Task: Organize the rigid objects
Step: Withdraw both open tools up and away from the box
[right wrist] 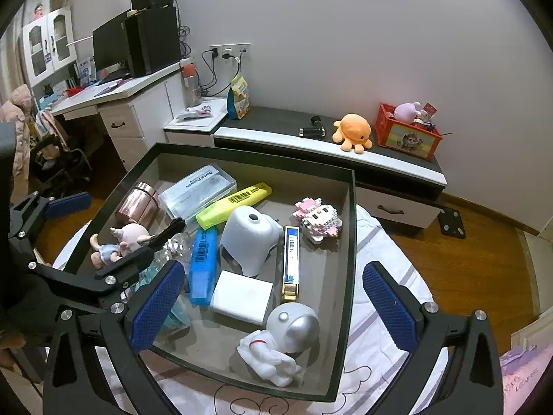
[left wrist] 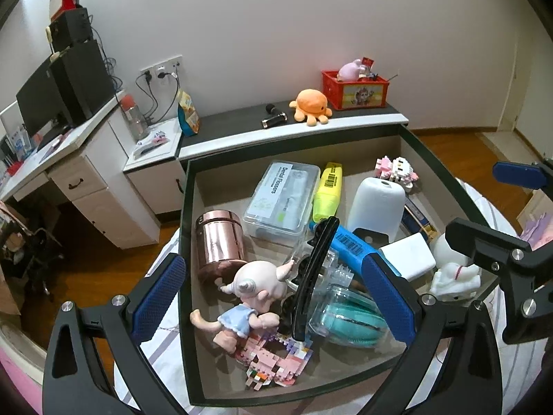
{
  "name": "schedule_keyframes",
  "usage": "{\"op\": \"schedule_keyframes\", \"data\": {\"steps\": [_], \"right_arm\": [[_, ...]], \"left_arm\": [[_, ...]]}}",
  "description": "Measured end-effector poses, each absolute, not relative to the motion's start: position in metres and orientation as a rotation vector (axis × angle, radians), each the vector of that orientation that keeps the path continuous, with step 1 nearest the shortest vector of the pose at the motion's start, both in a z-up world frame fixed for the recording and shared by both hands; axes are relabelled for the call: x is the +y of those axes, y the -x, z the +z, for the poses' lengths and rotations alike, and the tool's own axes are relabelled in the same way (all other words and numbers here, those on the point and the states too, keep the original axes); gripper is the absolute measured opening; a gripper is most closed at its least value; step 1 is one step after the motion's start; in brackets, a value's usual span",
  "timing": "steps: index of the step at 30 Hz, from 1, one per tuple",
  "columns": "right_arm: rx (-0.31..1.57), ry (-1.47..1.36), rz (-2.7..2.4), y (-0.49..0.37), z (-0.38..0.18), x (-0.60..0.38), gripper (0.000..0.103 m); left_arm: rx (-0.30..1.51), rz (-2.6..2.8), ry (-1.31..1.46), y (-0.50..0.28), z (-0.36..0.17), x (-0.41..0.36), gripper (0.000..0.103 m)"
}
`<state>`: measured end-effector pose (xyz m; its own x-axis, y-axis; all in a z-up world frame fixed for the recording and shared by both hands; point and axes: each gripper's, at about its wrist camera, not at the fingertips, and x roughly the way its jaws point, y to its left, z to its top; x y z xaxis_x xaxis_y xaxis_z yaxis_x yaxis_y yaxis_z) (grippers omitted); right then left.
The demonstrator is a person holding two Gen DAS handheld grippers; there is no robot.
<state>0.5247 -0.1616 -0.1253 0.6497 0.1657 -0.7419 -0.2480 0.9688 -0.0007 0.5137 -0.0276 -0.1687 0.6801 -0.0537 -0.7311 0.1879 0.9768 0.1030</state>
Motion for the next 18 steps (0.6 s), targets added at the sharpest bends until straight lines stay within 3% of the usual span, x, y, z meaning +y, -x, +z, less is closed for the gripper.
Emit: {"op": "schedule_keyframes", "data": {"steps": [18], "right_arm": [[0.821, 0.094, 0.225, -0.486, -0.103, -0.170, 0.103]], "left_arm": [[0.762, -0.155, -0.197, -0.466, -0.136, -0.035, 0.103]]}}
